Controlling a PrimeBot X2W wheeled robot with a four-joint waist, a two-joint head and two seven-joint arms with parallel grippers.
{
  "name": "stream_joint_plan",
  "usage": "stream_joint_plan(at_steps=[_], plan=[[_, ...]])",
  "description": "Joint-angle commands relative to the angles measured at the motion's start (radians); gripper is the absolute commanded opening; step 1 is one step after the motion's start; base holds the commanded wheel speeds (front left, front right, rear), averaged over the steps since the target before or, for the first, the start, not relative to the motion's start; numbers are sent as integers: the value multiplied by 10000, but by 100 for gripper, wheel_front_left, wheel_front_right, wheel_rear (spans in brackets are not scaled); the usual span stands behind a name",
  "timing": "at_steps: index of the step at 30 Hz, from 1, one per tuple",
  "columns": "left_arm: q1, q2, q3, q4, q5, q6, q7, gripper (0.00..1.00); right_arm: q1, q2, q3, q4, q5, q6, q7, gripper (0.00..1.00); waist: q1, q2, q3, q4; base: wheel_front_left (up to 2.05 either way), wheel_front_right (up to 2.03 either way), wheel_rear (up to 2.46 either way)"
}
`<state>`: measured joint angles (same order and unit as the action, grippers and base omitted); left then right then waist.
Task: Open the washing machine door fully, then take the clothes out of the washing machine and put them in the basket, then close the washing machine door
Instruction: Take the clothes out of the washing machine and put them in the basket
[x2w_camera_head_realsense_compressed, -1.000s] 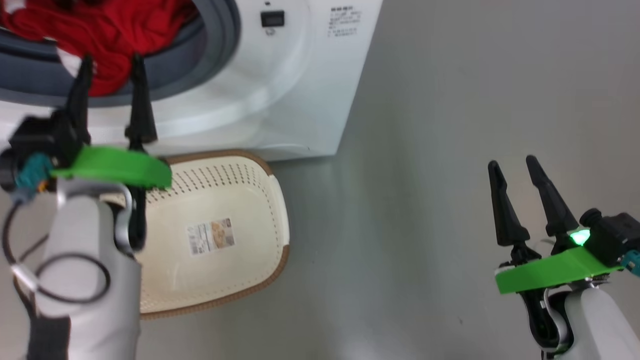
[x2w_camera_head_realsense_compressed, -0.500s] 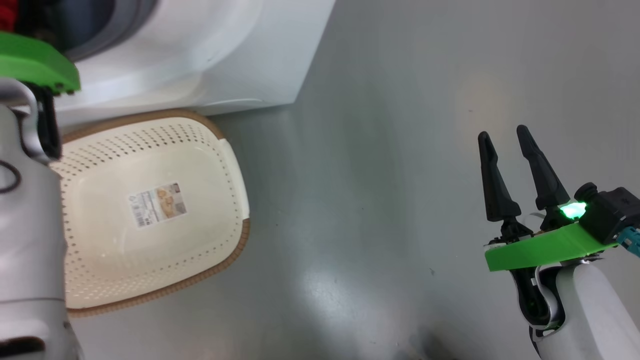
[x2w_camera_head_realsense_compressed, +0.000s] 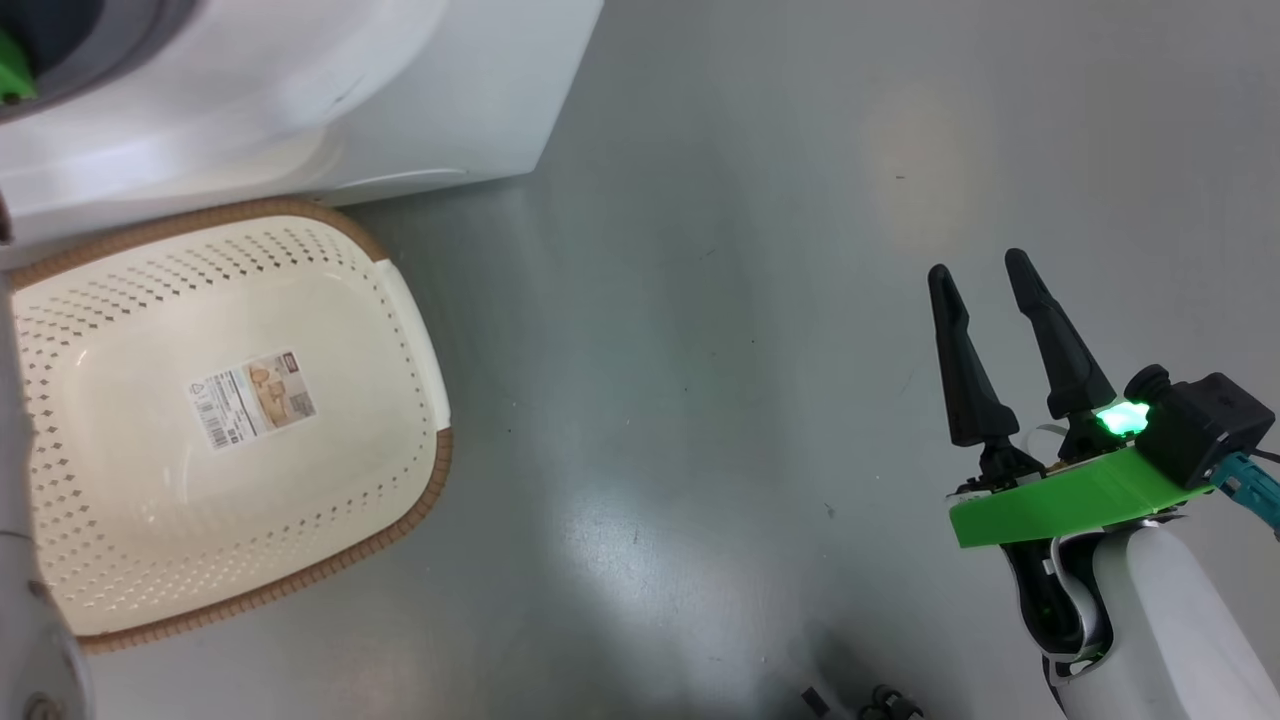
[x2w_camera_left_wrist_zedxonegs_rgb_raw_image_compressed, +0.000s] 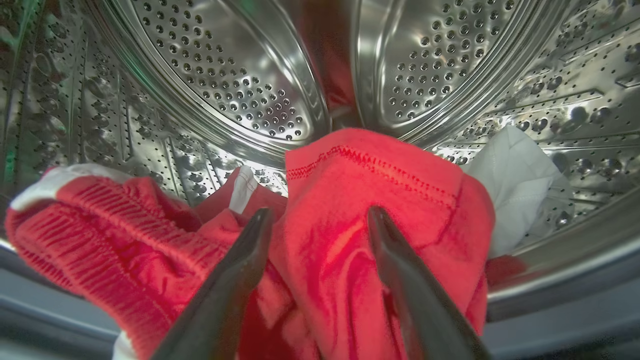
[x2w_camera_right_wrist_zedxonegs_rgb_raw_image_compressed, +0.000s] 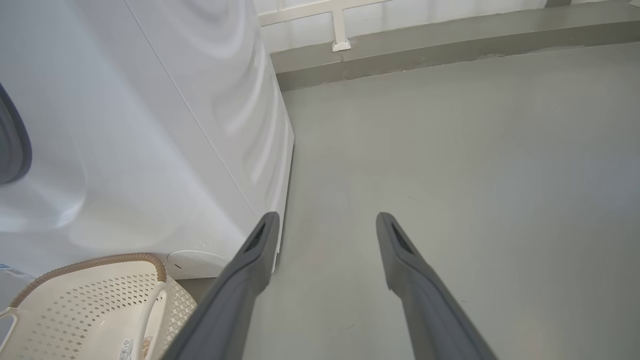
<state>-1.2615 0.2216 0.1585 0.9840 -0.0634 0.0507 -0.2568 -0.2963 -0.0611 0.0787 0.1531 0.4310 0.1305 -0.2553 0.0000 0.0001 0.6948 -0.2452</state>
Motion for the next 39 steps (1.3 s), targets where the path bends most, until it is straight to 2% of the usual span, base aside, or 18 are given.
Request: stream_joint_plan(at_steps=[1,4,10,15,19,20,21,23,25,30,39], plan=[[-105,521,85,-77,77,88,-49,100,43,-46,213,-236,74,2,-65,100,0,-1,-9,-24,0,0,0],[-330,576,95,576,17,111,-49,100,71,-63,244,-261,82,2,-65,100,0,-1,-33,-64,0,0,0],[-824,601,15,2113,-175,-312,232,100,132,-76,214,-317,97,2,-65,100,0,-1,-68,-57,0,0,0],[-1015,610,-163,2620,-194,-636,382,100,125,-76,226,-340,93,2,-65,100,0,-1,-91,-12,0,0,0],[-1069,610,-338,2790,-175,-917,454,41,122,-82,230,-386,93,2,-65,100,0,-1,-95,20,0,0,0],[-1078,608,-370,2815,-178,-964,441,21,120,-85,228,-396,93,2,-65,100,0,-1,-95,25,0,0,0],[-1085,611,-393,2837,-188,-994,422,8,119,-89,226,-406,92,2,-65,100,0,-1,-95,30,0,0,0],[-1099,612,-437,2867,-199,-1017,358,0,108,-93,222,-417,88,2,-65,100,0,-1,-95,36,0,0,0],[-1102,583,-454,2878,-234,-1010,251,2,111,-98,209,-427,80,2,-65,100,0,-1,-115,53,0,0,0],[-1017,495,-464,2725,-341,-982,17,0,112,-118,152,-392,75,2,-65,100,0,-1,-223,133,0,0,0],[733,64,-109,-113,-612,-837,-46,0,209,-242,-9,-397,-17,2,-65,100,0,-1,-729,487,0,0,0]])
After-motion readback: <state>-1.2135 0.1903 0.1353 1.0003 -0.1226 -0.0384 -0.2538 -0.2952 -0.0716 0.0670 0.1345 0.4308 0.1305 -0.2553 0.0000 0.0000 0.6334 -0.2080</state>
